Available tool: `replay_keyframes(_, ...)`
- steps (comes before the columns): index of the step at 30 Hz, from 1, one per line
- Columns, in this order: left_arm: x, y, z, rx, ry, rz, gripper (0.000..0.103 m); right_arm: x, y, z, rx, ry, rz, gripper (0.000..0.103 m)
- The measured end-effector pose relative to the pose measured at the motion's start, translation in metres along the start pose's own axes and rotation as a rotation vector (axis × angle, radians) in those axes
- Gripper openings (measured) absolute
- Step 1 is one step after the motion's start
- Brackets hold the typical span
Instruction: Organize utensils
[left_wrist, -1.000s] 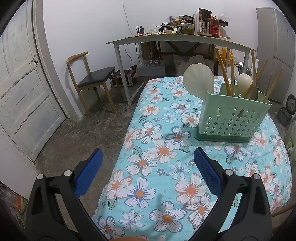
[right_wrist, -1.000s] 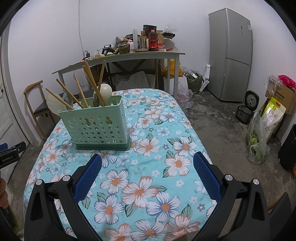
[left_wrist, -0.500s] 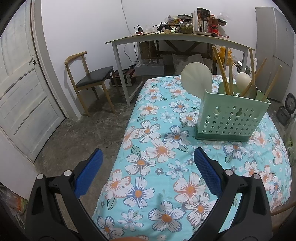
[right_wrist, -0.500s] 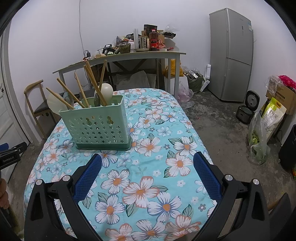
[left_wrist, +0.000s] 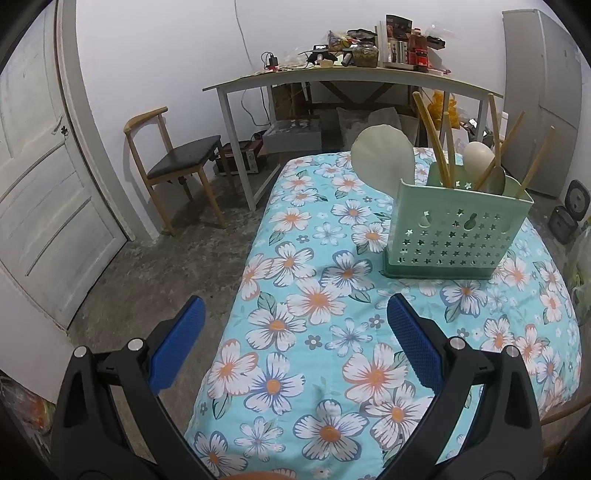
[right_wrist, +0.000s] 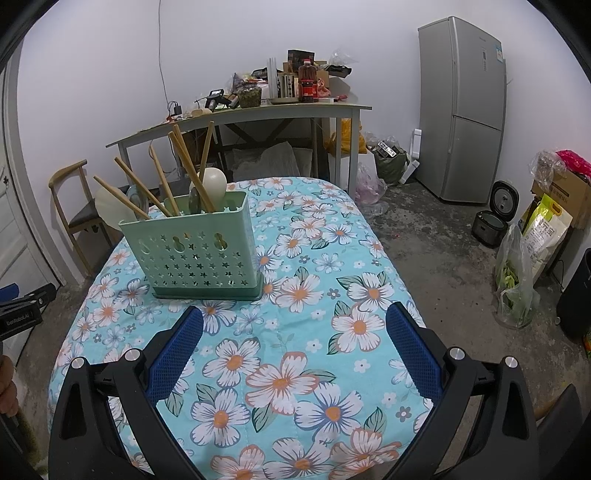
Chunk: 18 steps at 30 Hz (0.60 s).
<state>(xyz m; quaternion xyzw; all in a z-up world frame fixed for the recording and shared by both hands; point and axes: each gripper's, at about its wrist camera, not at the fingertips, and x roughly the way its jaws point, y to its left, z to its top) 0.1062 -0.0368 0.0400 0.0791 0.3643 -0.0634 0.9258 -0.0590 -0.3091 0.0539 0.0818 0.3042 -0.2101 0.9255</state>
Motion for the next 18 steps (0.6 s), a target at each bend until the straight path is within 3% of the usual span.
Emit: replay_keyframes(18, -0.0022, -0.0039, 0.0012, 0.02, -0.005, -0.011, 0.095, 0.0001, -0.0009, 0.0003, 0.0, -0.001, 0.001, 0.096)
